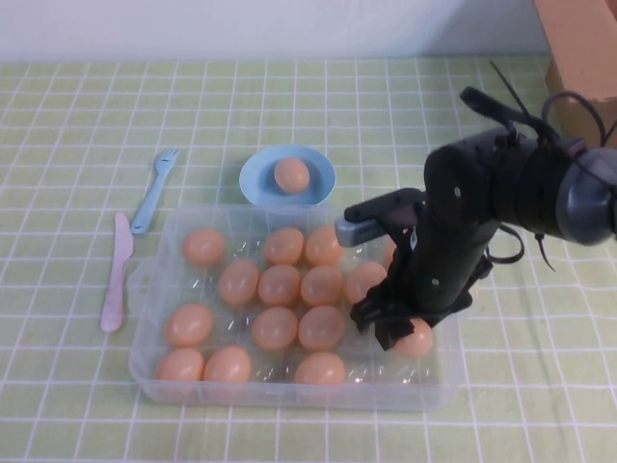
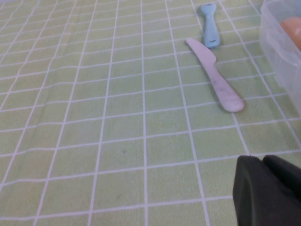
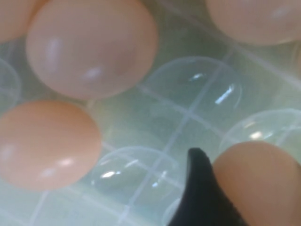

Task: Take an egg out of the egg box
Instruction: Pick up the egg from the plastic box, then place the egg in the bowl

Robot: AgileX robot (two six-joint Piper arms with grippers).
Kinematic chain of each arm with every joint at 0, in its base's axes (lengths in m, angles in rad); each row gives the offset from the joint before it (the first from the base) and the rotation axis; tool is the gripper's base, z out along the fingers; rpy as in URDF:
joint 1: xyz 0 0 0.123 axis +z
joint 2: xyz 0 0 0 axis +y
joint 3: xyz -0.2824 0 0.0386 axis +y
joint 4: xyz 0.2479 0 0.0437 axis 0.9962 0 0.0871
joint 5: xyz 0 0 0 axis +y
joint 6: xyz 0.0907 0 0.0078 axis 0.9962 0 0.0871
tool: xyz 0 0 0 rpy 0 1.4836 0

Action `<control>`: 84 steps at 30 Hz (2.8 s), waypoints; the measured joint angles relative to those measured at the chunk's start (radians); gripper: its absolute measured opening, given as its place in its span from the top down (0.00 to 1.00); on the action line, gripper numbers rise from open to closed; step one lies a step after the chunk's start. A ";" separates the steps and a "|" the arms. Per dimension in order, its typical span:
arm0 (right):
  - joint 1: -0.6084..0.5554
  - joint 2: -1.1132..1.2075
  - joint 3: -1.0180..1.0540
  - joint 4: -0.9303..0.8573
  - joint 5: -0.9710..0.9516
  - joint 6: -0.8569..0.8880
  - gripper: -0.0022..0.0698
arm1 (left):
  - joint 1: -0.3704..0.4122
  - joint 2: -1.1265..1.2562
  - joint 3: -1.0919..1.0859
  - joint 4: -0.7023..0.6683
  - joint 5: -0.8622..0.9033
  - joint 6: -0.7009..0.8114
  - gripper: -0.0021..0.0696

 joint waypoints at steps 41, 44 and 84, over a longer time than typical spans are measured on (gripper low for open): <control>-0.050 0.328 -0.509 0.027 -0.480 -0.025 0.46 | 0.000 0.000 0.000 0.000 0.000 0.000 0.98; -0.051 0.343 -0.513 0.027 -0.486 -0.027 0.46 | 0.000 0.000 0.000 0.000 0.000 0.000 0.98; -0.044 0.078 -0.343 0.089 -0.278 -0.027 0.71 | 0.000 0.000 0.000 0.000 0.000 0.000 0.98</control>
